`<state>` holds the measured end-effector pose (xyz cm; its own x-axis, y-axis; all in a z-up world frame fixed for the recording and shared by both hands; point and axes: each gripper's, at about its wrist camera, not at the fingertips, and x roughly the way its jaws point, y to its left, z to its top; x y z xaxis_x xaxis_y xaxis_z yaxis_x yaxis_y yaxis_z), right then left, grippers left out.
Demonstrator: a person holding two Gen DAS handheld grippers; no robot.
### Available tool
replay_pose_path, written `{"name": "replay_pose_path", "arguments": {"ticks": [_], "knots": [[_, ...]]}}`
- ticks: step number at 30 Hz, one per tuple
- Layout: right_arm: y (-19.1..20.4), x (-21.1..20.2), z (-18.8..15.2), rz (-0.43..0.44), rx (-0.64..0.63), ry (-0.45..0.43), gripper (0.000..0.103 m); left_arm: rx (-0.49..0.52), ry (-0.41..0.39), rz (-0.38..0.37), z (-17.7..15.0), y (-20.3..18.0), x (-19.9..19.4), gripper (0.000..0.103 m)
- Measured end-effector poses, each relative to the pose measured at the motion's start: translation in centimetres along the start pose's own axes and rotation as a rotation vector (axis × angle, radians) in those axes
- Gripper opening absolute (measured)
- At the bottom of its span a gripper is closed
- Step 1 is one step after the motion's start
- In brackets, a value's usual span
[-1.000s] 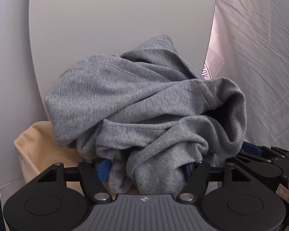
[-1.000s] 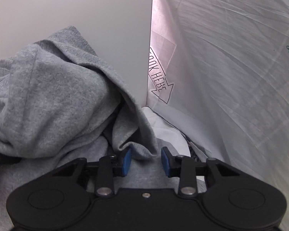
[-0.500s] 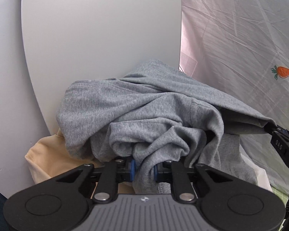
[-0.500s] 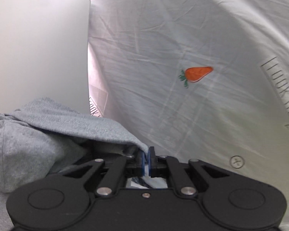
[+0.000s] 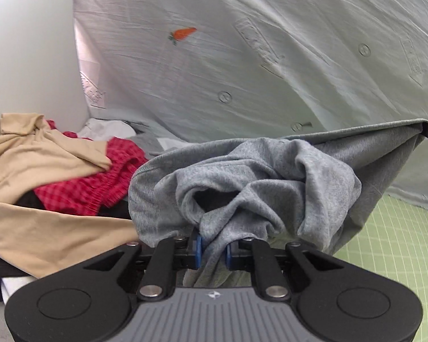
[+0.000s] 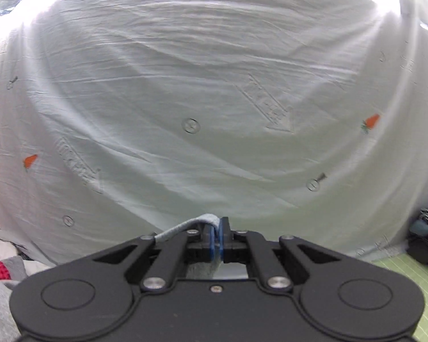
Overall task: Fold clothes
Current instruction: 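Lay the grey hoodie on the mat and open both grippers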
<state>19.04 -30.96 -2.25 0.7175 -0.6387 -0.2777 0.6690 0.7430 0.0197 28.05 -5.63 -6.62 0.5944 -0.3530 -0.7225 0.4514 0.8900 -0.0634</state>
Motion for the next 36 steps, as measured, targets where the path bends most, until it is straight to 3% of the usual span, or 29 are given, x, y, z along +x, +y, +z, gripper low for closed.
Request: {"name": "replay_pose_path", "arguments": {"ticks": [4, 6, 10, 15, 19, 20, 21, 23, 26, 28, 32, 36], "knots": [[-11.3, -2.2, -5.0, -0.153, 0.037, 0.154, 0.003, 0.012, 0.119, -0.091, -5.1, -6.3, 0.9, 0.016], [-16.2, -3.2, -7.5, -0.204, 0.048, 0.214, 0.003, 0.015, 0.146, -0.092, -7.2, -8.6, 0.7, 0.016], [-23.6, -4.5, -10.0, -0.220, 0.044, 0.264, 0.003, -0.011, 0.158, -0.100, -9.4, -14.4, -0.2, 0.016], [-29.4, -4.2, -10.3, -0.223, 0.011, 0.264, 0.004, 0.008, 0.163, -0.129, -11.2, -20.8, -1.0, 0.017], [-31.5, -2.8, -10.9, -0.223, -0.028, 0.365, 0.007, -0.014, 0.199, -0.110, -12.7, -22.9, -1.6, 0.021], [-31.7, -2.8, -11.3, -0.225, -0.026, 0.384, 0.019, -0.027, 0.200, -0.098, -12.8, -22.7, -1.9, 0.027], [-31.9, -2.7, -11.7, -0.226, -0.021, 0.402, 0.044, -0.042, 0.200, -0.087, -12.8, -22.5, -2.2, 0.032], [-32.0, -3.0, -12.9, -0.183, 0.046, 0.445, 0.067, -0.066, 0.180, -0.055, -12.8, -21.6, -3.0, 0.058], [-31.6, -3.3, -15.0, -0.091, 0.142, 0.534, 0.076, -0.071, 0.150, -0.003, -12.5, -20.2, -4.0, 0.075], [-30.8, -3.3, -16.6, -0.016, 0.234, 0.596, 0.080, -0.071, 0.140, 0.001, -12.2, -19.2, -4.2, 0.080], [-29.4, -2.7, -18.7, 0.102, 0.459, 0.685, 0.082, -0.026, 0.123, 0.050, -11.3, -17.5, -4.2, 0.082], [-27.8, -1.4, -19.7, 0.094, 0.549, 0.707, 0.085, -0.029, 0.114, 0.038, -10.3, -14.5, -4.0, 0.084]]}}
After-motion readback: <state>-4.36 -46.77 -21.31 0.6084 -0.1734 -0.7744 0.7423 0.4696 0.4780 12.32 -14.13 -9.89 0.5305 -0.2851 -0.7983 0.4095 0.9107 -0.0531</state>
